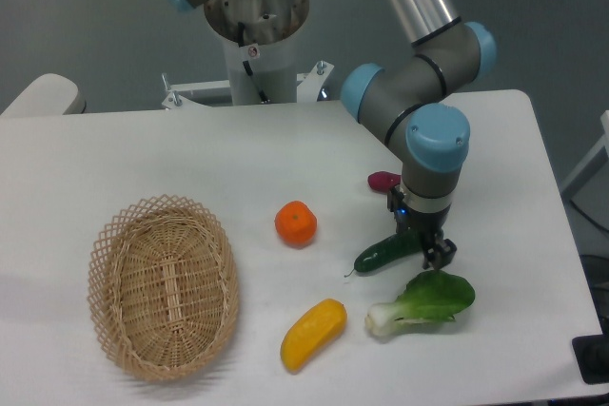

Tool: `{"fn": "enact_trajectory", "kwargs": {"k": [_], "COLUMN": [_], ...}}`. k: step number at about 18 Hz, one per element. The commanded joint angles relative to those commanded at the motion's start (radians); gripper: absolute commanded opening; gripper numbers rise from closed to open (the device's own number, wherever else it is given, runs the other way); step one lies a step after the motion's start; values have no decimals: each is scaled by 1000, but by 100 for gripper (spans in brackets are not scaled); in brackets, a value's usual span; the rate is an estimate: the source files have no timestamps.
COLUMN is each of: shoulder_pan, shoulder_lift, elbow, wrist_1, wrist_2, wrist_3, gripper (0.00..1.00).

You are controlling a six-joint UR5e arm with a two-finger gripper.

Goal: Place the cucumber on the table

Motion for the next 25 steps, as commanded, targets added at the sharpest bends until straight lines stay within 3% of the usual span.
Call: {"fn": "enact_trajectory", "kwargs": {"k": [5, 11, 16, 21, 25], "shoulder_pan": [-69, -167, -190, -215, -210], "shoulder_lift": [14, 63, 126, 179, 181], "elbow": [71, 75, 92, 127, 115], "wrist_1": [-6, -12, -127, -330, -336], "wrist_2": [9, 34, 58, 60, 60], "wrist_3": [-156, -302, -381, -367, -263], "gripper": [100, 100, 100, 100, 100]}}
